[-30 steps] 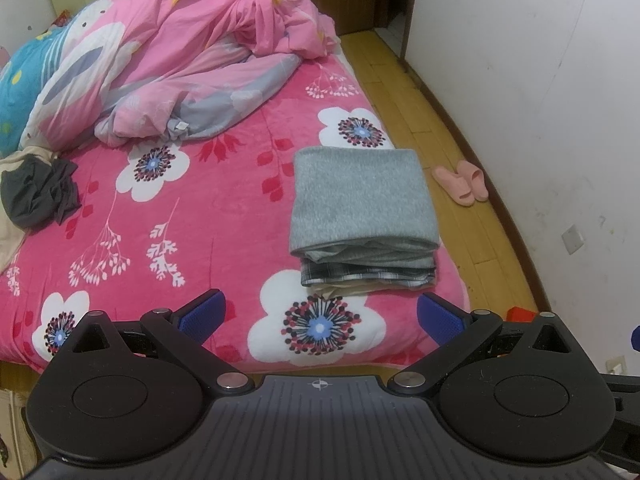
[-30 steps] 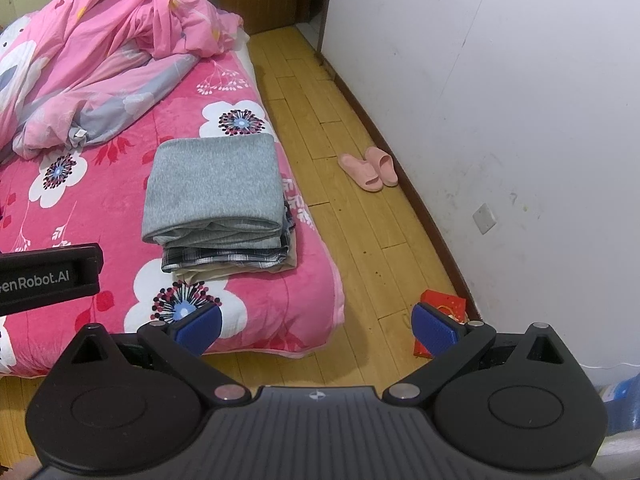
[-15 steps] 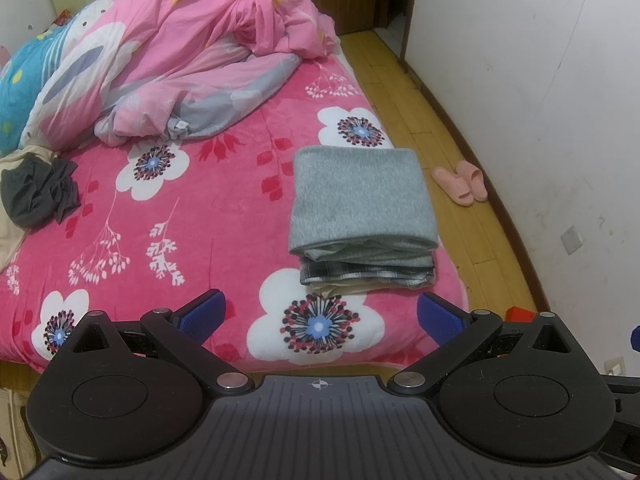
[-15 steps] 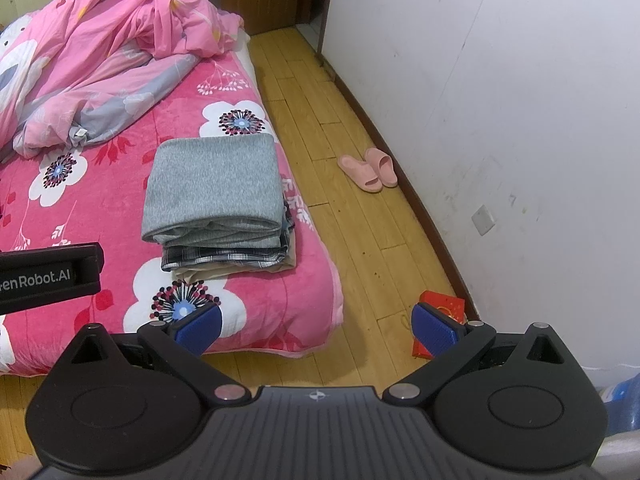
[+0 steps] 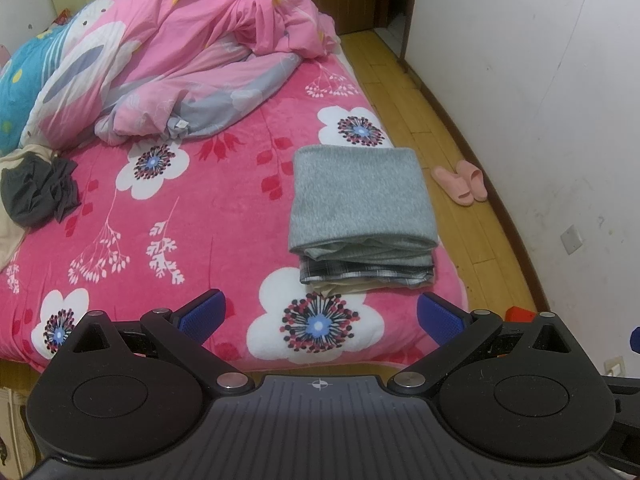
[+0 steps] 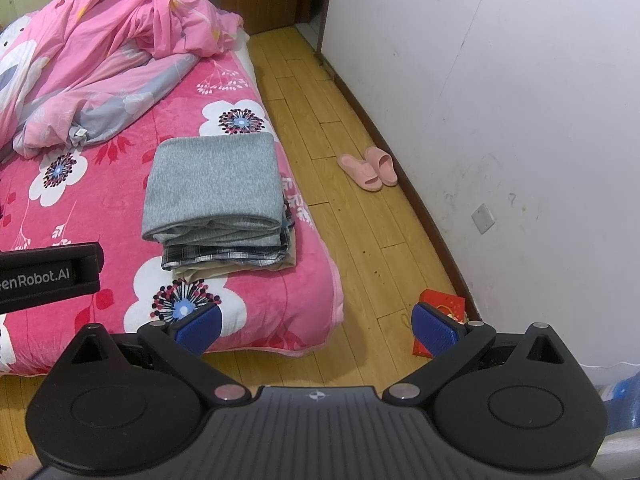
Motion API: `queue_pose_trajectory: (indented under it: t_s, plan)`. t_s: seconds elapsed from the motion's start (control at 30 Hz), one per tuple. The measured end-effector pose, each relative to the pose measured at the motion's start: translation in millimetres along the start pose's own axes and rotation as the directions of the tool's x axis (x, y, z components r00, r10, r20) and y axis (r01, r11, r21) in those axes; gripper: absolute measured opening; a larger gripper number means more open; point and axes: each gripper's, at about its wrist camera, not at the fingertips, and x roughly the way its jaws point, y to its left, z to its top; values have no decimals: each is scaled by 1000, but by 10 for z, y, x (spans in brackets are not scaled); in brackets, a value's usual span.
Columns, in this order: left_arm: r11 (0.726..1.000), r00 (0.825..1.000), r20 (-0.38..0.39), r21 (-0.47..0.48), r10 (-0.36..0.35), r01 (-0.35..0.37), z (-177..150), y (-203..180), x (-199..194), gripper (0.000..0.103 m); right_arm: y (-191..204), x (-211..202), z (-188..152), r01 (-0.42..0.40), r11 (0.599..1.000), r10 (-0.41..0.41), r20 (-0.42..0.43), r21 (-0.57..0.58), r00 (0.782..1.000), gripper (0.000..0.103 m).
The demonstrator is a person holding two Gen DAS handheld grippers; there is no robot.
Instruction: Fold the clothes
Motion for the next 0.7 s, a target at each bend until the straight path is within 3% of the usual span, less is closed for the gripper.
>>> queue_pose_trajectory:
  t_s: [0.7]
  plan:
    - [1000,1000,-6,1,-3,3,-10,-6,1,103,2,-13,-31,4,1000,-4,-4,8,1000,103]
